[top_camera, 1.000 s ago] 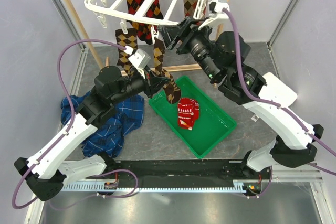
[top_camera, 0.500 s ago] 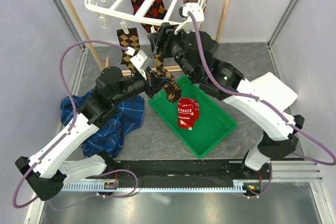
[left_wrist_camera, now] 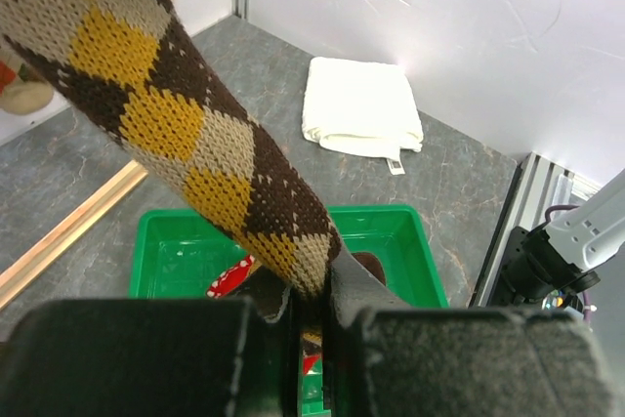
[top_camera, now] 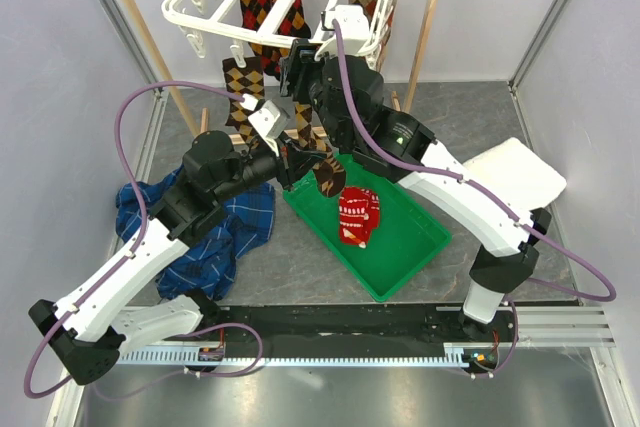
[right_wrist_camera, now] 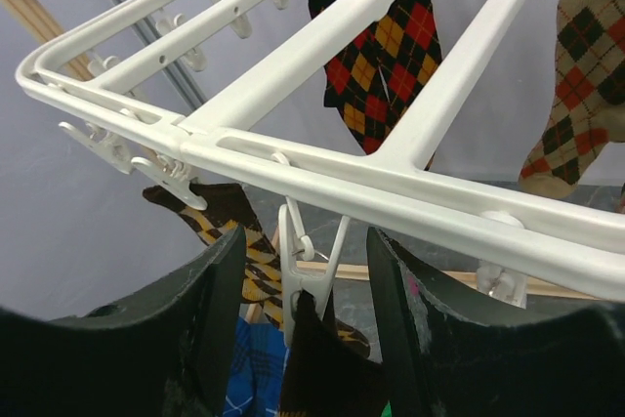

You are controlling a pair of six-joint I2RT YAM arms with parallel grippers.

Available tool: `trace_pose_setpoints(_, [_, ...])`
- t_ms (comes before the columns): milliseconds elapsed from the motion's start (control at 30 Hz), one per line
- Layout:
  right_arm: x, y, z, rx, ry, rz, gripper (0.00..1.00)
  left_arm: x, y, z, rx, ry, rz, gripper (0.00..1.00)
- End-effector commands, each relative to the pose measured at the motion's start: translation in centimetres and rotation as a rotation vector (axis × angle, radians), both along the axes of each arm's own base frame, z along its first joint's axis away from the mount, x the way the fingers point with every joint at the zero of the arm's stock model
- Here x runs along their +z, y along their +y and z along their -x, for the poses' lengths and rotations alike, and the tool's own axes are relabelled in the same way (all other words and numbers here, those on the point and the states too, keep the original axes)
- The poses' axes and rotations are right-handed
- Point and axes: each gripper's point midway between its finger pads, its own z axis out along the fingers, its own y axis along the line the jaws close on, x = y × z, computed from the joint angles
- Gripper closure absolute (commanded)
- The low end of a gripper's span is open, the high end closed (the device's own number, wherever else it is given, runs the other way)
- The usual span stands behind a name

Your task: Remove the socks clipped to the hanger

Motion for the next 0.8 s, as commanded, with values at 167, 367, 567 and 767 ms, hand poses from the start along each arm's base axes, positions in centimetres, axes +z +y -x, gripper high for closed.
trace_pose_setpoints(167, [1.9, 0.0, -0.8, -0.063, -0.039, -0.051, 0.51, 0.1, -0.1, 0.5, -0.036, -0.05, -0.01, 0.98])
trace_pose_setpoints(367, [2.1, -0.4, -0.8, -0.078, -0.067, -0.056, 1.0, -0.9, -0.1, 0.8, -0.038, -0.014, -0.01, 0.98])
trace_pose_setpoints(567, [1.5, 0.1, 0.1, -0.002, -0.067, -0.062, 1.0, -3.2, 0.4, 1.0, -0.005, 0.062, 0.02, 0.98])
trace_pose_setpoints(767, [1.1, 0.1, 2.6, 0.136, -0.072, -0.084, 0.5, -5.4, 0.9, 0.2, 0.074, 0.141, 0.059, 0.98])
